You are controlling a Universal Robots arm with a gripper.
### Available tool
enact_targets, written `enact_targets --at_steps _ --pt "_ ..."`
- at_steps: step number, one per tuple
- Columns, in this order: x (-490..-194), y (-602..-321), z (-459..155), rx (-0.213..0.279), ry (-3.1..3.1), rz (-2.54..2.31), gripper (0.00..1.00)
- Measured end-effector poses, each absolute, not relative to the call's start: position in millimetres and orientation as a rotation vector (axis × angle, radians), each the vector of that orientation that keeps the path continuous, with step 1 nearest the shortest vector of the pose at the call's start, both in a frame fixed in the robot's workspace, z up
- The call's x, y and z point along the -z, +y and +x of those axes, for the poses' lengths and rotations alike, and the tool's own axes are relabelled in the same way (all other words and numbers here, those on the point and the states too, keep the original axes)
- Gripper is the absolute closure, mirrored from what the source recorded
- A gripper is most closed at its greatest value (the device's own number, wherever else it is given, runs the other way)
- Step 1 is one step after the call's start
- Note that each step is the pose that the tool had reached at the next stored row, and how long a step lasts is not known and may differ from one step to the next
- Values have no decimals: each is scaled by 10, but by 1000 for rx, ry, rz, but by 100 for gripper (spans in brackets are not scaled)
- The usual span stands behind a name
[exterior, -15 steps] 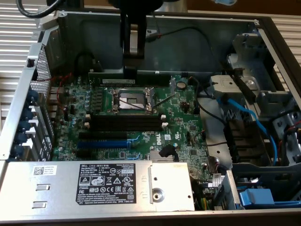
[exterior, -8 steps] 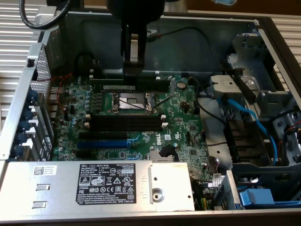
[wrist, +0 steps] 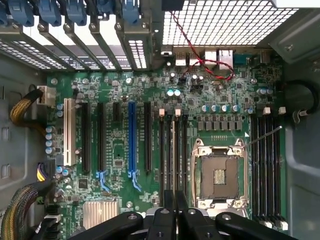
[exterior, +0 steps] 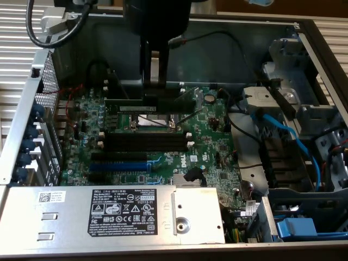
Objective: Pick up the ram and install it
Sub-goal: 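Insert the ram into the slot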
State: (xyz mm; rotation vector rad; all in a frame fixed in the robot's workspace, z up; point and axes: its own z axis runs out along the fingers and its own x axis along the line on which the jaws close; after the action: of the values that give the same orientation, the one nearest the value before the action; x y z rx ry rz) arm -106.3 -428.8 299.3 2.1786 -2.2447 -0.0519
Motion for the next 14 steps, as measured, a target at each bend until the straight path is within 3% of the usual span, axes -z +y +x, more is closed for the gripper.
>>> enact_targets --at_steps 14 --pt "-2817 -4284 -1099 8 -2238 2171 88"
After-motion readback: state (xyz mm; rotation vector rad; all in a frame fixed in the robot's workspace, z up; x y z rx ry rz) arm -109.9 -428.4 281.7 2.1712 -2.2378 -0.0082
